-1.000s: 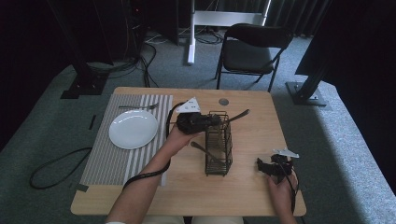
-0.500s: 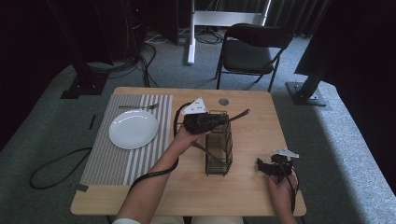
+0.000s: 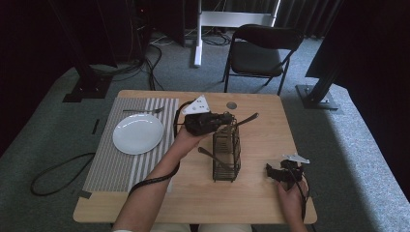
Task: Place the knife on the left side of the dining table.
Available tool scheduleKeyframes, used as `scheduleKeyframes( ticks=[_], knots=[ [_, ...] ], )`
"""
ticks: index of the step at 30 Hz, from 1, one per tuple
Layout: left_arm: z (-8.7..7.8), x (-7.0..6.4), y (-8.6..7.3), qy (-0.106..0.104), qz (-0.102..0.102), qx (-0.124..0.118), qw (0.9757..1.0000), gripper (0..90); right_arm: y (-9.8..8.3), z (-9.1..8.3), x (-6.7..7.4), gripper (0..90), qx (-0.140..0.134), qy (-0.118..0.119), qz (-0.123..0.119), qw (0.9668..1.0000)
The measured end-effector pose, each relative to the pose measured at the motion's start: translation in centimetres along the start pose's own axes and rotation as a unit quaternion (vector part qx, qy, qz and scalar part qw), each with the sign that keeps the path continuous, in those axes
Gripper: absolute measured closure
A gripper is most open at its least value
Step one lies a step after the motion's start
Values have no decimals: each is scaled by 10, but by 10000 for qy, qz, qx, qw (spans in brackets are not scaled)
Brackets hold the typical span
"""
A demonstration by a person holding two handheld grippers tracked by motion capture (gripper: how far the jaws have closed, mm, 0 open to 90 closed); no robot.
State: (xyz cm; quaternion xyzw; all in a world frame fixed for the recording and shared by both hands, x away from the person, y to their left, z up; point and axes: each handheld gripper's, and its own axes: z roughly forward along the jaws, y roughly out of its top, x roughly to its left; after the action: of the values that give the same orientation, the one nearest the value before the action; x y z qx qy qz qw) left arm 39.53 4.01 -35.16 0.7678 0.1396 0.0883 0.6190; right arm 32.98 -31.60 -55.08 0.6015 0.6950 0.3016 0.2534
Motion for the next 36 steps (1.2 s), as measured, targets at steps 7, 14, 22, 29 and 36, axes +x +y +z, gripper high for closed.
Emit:
scheduleKeyframes(
  ticks=[7, 14, 22, 29, 36],
  knots=[
    [-26, -13, 32, 190, 113, -136, 9997, 839, 0, 0, 0, 119, 4, 0, -2, 10000],
    [-54, -23, 61, 419, 189, -335, 9984, 839, 0, 0, 0, 120, 6, -1, -5, 10000],
    [-96, -34, 79, 776, 303, -379, 9958, 839, 0, 0, 0, 120, 10, -1, -5, 10000],
    [-136, -29, 65, 1277, 97, -393, 9910, 839, 0, 0, 0, 120, 9, -1, -3, 10000],
    [-166, -23, 29, 1626, -220, -404, 9856, 839, 0, 0, 0, 120, 9, -3, -6, 10000]
  ],
)
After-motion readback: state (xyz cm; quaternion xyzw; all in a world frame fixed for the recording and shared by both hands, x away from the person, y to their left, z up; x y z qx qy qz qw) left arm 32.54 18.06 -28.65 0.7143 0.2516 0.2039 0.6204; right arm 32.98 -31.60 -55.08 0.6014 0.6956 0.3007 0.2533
